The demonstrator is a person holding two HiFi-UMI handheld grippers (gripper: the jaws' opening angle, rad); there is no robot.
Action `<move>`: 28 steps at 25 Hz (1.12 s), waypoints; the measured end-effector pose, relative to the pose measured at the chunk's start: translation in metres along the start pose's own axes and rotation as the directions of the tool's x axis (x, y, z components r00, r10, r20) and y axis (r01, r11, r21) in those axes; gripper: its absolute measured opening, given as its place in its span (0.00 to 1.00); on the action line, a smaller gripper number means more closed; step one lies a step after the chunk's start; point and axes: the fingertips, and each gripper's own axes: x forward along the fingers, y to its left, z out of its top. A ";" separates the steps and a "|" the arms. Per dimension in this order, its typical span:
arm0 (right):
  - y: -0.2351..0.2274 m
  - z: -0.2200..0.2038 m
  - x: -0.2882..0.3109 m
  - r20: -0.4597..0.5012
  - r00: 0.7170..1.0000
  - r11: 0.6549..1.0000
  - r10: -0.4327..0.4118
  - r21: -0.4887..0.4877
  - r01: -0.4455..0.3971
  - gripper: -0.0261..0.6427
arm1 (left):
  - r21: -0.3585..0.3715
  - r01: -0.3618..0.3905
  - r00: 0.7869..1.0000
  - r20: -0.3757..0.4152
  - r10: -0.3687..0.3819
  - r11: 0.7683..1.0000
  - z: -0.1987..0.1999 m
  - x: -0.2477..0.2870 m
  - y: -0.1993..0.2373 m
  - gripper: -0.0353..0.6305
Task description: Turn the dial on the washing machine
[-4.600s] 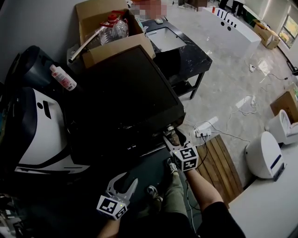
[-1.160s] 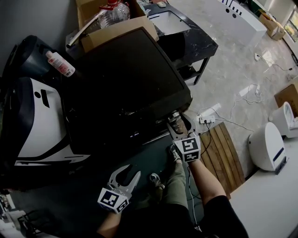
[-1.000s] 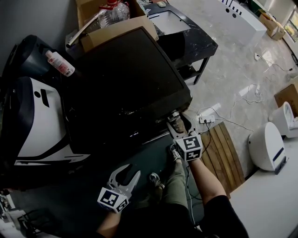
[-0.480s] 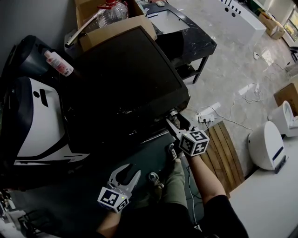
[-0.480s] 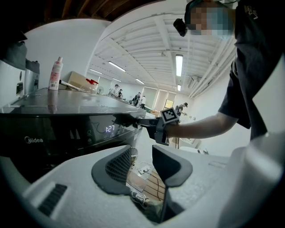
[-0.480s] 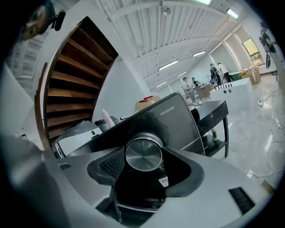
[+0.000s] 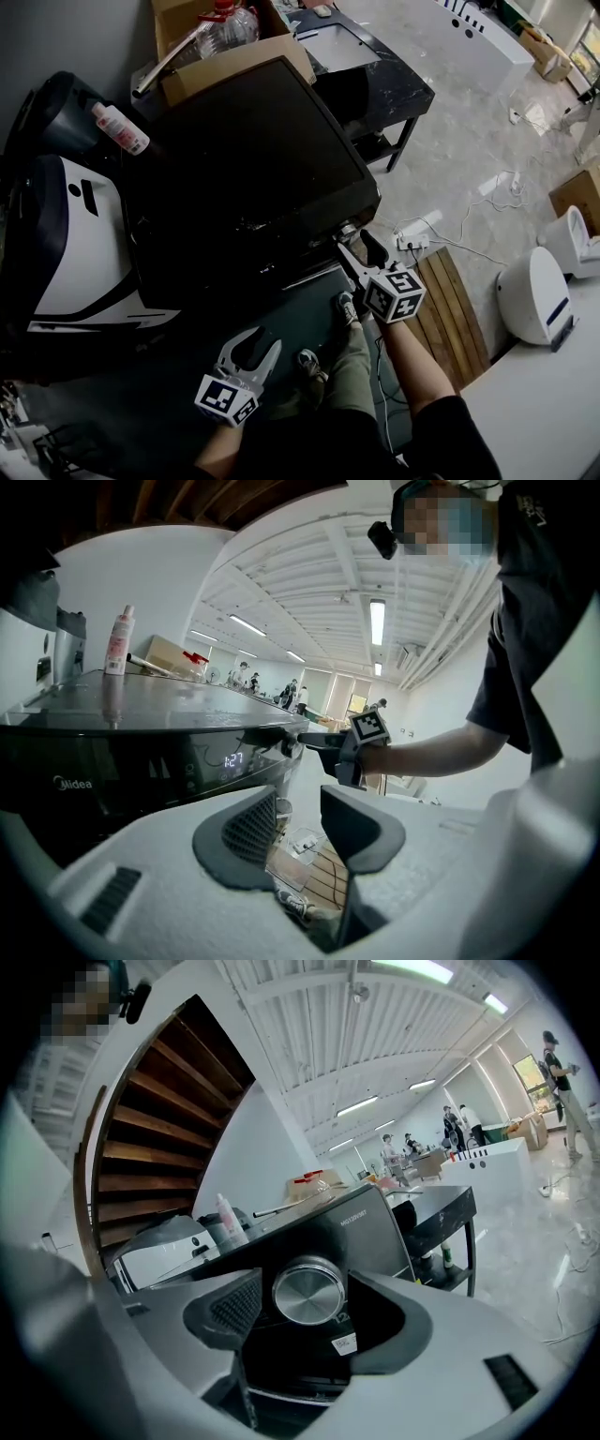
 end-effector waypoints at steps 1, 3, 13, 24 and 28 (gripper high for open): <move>0.002 0.003 -0.004 0.010 1.000 1.000 -0.005 -0.007 0.005 0.45 | 0.002 0.000 1.000 0.006 0.000 1.000 0.001 0.000 0.000 0.27; 0.007 0.009 -0.013 0.027 0.999 1.000 -0.019 -0.020 0.019 0.40 | 0.008 0.001 1.000 0.020 -0.001 1.000 0.005 0.000 0.000 0.27; 0.059 0.023 -0.079 0.086 0.994 0.991 -0.069 -0.111 0.078 0.06 | 0.025 0.009 0.992 0.127 -0.012 1.000 0.034 -0.036 -0.003 0.24; 0.135 0.045 -0.151 0.126 0.991 0.981 -0.053 -0.181 0.076 0.04 | 0.091 0.022 0.982 0.184 -0.039 0.996 0.061 -0.079 -0.017 0.09; 0.147 0.050 -0.169 0.128 0.991 0.977 -0.050 -0.199 0.075 0.04 | 0.100 -0.014 0.979 0.202 -0.007 0.995 0.071 -0.087 -0.018 0.07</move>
